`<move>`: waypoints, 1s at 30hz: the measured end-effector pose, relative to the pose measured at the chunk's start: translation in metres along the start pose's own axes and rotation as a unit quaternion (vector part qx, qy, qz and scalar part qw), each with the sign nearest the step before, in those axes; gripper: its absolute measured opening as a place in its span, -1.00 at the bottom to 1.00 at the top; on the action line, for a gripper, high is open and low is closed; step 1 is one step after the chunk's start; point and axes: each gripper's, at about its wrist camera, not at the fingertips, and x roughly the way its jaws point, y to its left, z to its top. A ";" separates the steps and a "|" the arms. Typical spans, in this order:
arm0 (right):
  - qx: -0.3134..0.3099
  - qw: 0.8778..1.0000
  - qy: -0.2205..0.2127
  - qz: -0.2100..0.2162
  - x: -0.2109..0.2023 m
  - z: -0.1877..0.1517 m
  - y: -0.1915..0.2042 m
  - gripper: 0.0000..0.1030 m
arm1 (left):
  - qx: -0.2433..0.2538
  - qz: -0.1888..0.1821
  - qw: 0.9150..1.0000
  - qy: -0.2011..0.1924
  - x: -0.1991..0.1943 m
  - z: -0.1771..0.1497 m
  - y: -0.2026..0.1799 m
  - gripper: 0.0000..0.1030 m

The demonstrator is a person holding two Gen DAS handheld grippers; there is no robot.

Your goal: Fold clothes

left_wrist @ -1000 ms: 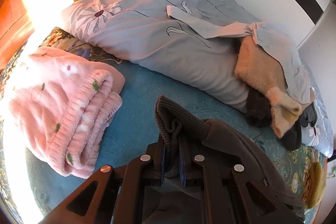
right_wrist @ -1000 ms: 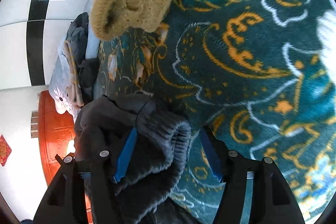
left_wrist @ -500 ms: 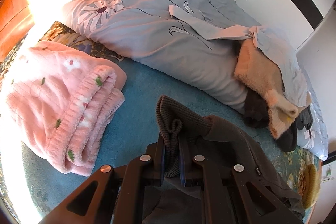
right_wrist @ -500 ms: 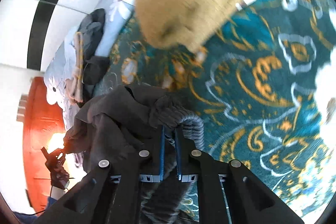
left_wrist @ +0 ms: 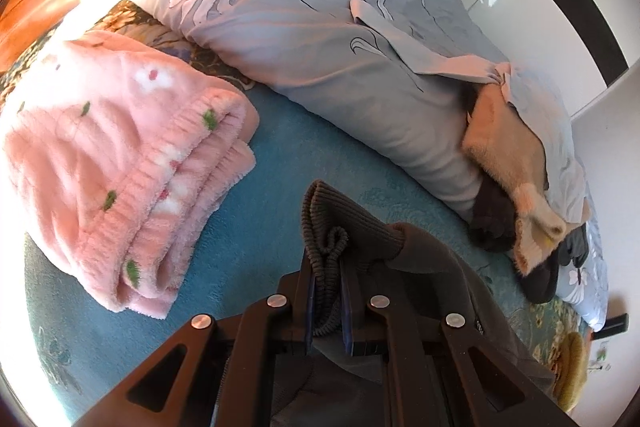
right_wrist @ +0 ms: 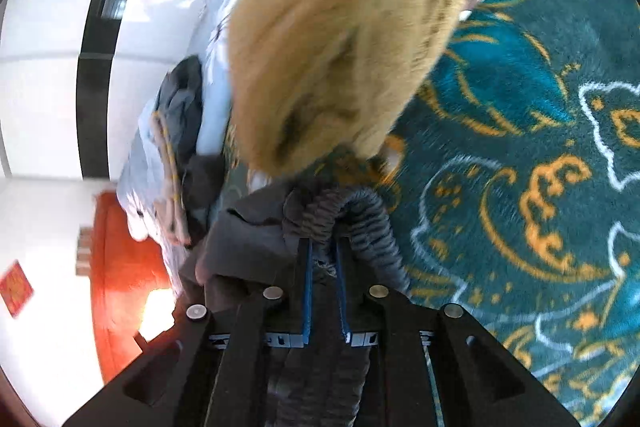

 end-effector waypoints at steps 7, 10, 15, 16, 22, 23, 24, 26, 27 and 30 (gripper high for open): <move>-0.017 1.000 0.000 -0.002 0.014 0.007 0.011 -0.27 | 0.015 0.007 1.000 0.002 0.000 0.005 -0.008 -0.79; -0.031 0.999 -0.007 -0.019 0.004 -0.006 0.026 -0.73 | 0.020 0.003 1.000 0.000 -0.002 0.005 -0.008 -0.79; -0.107 0.992 -0.060 0.011 -0.037 -0.015 0.090 -0.83 | 0.029 -0.017 0.999 -0.008 -0.010 0.010 -0.011 -0.79; -0.129 0.989 -0.074 0.016 -0.047 -0.014 0.109 -0.83 | 0.034 -0.023 0.999 -0.013 -0.013 0.014 -0.014 -0.79; -0.215 0.970 -0.114 -0.004 -0.041 0.055 0.195 -0.83 | 0.050 -0.038 0.997 -0.033 -0.016 0.049 -0.032 -0.79; -0.225 0.967 -0.116 -0.014 -0.035 0.069 0.207 -0.83 | 0.049 -0.040 0.997 -0.033 -0.013 0.056 -0.034 -0.79; -0.230 0.966 -0.113 -0.030 -0.027 0.081 0.209 -0.83 | 0.048 -0.042 0.997 -0.032 -0.009 0.062 -0.035 -0.79; -0.226 0.967 -0.102 -0.063 -0.006 0.102 0.208 -0.83 | 0.056 -0.032 0.998 -0.019 0.006 0.069 -0.039 -0.79; -0.216 0.969 -0.094 -0.079 0.008 0.112 0.205 -0.83 | 0.062 -0.026 0.998 -0.010 0.014 0.073 -0.042 -0.79; -0.196 0.970 -0.077 -0.123 0.045 0.128 0.201 -0.83 | 0.074 -0.006 0.997 0.018 0.041 0.076 -0.045 -0.78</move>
